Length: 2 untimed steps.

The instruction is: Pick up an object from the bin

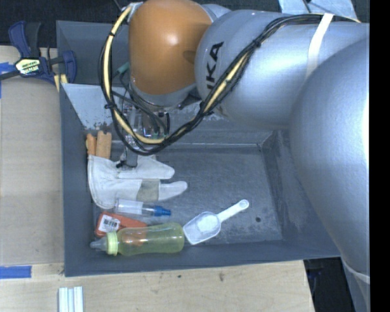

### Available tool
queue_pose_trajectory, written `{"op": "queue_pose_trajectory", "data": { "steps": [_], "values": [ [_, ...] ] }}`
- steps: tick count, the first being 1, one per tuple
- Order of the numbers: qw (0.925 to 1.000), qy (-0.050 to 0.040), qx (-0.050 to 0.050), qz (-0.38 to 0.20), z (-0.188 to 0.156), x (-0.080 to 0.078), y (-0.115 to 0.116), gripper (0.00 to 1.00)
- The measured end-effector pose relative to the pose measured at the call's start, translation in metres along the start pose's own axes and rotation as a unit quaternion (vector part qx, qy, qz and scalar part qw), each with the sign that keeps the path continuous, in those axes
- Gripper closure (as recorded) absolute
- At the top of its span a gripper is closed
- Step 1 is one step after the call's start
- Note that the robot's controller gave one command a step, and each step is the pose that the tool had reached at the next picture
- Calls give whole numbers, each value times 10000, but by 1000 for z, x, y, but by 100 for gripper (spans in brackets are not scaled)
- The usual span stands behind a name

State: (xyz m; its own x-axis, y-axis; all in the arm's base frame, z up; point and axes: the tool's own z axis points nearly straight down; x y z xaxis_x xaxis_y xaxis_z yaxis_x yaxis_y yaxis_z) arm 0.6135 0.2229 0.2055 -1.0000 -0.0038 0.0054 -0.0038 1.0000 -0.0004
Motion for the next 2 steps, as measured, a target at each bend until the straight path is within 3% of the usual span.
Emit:
{"op": "queue_pose_trajectory", "data": {
  "steps": [1,2],
  "values": [
    [10000,-42,-9,15,-6,-2,-1,0],
    [9985,-69,-14,-535,16,-4,-19,0]
  ]
}}
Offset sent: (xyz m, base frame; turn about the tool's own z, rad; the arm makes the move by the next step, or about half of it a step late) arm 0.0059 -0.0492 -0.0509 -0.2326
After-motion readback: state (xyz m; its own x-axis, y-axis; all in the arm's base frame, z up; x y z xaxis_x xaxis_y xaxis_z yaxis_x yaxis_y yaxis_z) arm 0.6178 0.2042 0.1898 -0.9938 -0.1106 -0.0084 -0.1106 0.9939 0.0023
